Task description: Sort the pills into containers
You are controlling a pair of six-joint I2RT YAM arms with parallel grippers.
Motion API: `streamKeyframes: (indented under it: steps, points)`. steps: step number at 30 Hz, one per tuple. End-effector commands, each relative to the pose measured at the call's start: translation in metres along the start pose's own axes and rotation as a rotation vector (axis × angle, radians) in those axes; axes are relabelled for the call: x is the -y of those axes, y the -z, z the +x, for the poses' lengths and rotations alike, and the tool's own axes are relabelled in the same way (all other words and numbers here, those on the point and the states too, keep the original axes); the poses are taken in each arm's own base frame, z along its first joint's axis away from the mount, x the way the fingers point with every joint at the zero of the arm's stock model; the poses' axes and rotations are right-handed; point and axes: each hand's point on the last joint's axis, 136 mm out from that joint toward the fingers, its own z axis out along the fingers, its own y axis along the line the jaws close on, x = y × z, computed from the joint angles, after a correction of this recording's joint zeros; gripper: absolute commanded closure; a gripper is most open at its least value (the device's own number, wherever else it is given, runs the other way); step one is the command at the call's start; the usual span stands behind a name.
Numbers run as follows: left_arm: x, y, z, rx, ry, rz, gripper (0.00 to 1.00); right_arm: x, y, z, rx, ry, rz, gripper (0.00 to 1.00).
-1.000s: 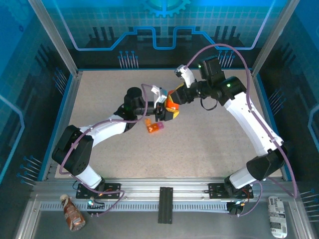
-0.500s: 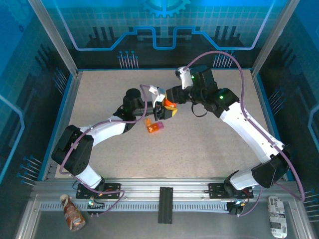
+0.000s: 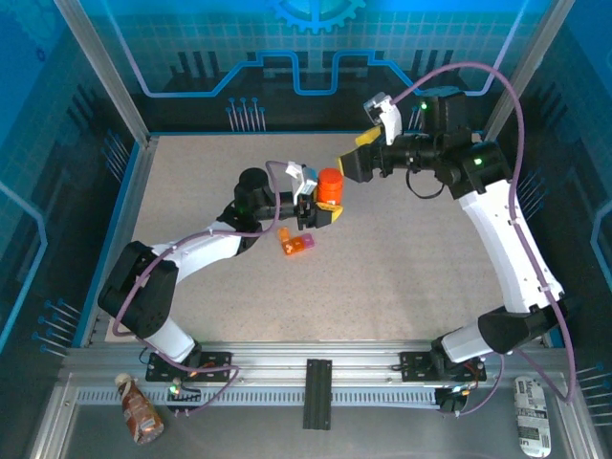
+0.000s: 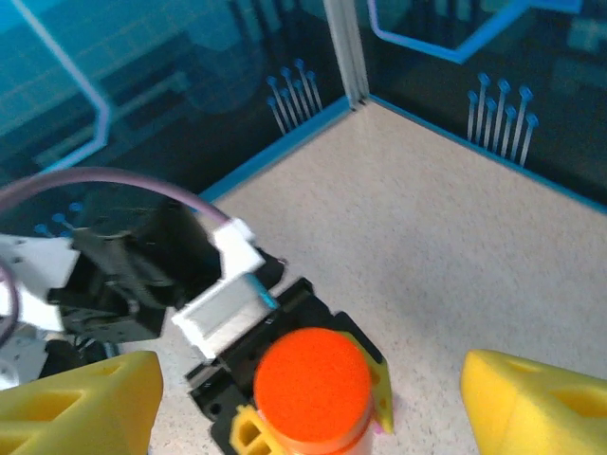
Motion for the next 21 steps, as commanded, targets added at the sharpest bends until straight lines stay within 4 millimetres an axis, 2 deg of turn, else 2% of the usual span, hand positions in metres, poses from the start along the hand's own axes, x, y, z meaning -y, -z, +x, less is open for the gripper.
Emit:
streamKeyframes:
  steps: [1, 13, 21]
  points:
    - [0.018, -0.001, -0.030, 0.038, -0.044, 0.088, 1.00, -0.013, -0.005, 0.031, -0.149, 0.070, -0.110, 0.18]
    - [0.023, -0.004, -0.032, 0.023, -0.015, 0.143, 1.00, -0.014, -0.026, 0.049, -0.304, 0.139, -0.087, 0.18]
    - [0.024, -0.004, -0.033, 0.023, -0.014, 0.142, 1.00, -0.008, -0.038, 0.055, -0.330, 0.124, -0.081, 0.23]
